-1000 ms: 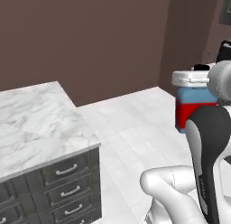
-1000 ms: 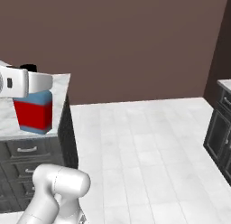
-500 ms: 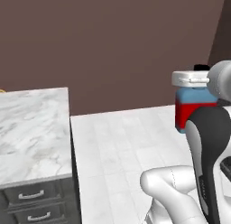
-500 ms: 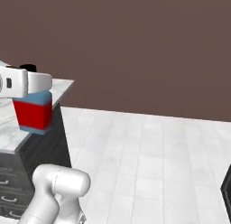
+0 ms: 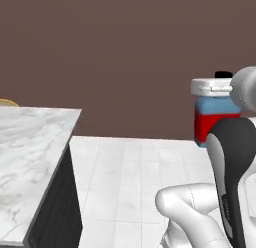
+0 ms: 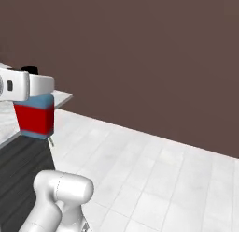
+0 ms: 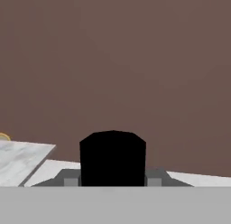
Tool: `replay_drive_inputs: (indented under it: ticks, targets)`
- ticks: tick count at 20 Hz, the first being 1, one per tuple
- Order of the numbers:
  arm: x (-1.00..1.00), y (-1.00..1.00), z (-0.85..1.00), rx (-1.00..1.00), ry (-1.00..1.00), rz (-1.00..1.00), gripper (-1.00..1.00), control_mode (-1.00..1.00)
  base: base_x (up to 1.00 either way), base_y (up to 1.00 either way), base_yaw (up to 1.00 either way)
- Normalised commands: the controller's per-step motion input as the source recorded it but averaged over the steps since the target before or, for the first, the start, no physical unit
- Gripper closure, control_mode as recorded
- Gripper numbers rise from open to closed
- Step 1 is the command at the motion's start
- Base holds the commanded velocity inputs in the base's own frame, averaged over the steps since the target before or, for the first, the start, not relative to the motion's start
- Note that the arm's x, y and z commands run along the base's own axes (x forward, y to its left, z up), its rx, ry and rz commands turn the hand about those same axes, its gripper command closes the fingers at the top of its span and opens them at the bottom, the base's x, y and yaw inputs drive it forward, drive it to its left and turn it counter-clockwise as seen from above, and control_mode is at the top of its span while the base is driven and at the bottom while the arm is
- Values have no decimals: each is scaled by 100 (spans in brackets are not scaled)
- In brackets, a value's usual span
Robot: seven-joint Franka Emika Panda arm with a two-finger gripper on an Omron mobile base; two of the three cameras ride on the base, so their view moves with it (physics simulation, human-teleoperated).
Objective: Get the candle and the liquor from the cabinet and move them to the dining counter.
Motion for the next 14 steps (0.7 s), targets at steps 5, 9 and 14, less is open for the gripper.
replay_drive_inputs:
  ticks: [5, 9, 14]
  targets:
    - [0, 0, 0, 0, 0, 0, 100, 100, 100, -88, 41]
    - [0, 0, 0, 0, 0, 0, 100, 100, 100, -78, 44]
    - [0, 0, 0, 0, 0, 0, 100, 100, 100, -67, 47]
